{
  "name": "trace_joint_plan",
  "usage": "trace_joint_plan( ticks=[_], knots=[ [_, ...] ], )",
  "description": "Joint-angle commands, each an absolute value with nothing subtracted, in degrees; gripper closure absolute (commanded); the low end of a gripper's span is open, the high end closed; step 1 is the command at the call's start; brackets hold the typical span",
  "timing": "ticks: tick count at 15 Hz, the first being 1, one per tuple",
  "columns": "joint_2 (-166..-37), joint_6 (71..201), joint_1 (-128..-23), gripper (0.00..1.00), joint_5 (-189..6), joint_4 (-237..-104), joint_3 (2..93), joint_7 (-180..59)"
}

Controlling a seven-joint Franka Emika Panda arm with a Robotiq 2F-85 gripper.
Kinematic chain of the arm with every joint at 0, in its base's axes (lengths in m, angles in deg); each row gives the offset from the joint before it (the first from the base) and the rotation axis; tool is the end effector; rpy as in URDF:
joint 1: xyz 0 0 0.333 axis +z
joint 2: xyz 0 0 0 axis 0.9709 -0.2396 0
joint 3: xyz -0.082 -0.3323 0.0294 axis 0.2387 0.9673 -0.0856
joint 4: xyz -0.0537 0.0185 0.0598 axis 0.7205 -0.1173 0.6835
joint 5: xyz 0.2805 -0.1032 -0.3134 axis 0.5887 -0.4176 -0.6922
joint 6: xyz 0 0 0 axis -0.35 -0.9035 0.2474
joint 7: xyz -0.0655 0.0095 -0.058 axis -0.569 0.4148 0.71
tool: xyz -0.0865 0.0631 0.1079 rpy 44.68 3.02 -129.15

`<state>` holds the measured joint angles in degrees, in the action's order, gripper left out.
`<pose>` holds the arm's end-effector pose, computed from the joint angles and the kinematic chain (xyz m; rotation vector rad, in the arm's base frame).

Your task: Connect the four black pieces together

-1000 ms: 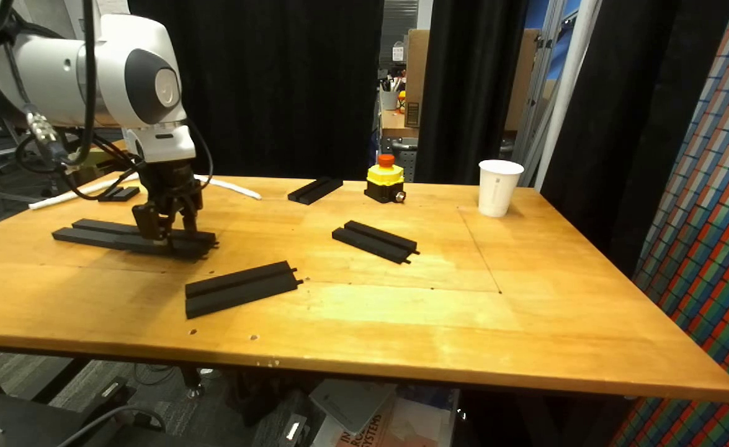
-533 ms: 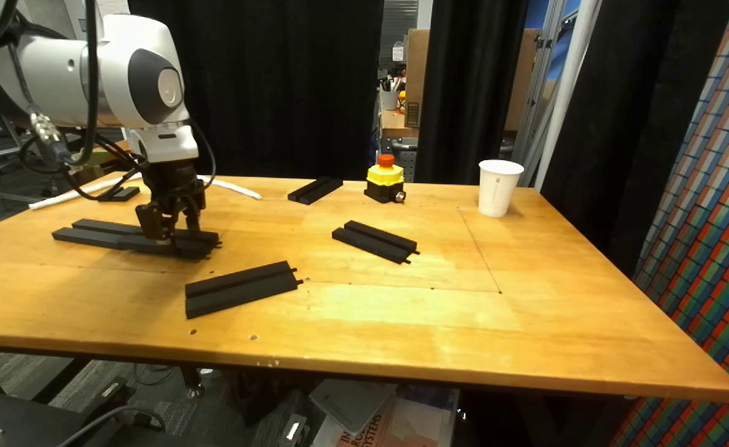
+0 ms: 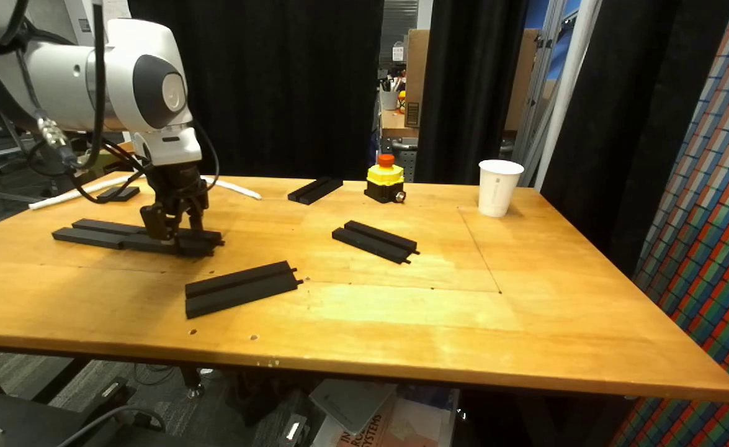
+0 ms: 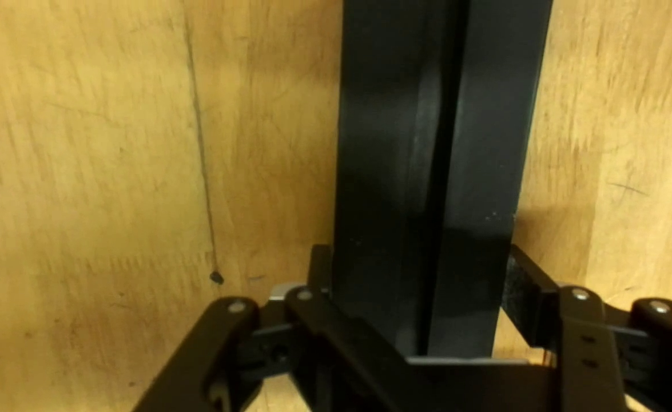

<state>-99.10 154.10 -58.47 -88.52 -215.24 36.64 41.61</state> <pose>0.4850 0.2226 0.1657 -2.3283 2.0517 0.0235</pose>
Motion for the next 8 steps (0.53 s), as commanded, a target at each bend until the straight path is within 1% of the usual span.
trace_joint_plan(
  ticks=[1,8],
  knots=[
    [-99.9,156.1,-58.0,0.53,-89.5,-214.5,37.1,42.7],
    [-99.6,155.2,-58.4,0.53,-87.5,-214.3,36.2,41.5]
  ],
)
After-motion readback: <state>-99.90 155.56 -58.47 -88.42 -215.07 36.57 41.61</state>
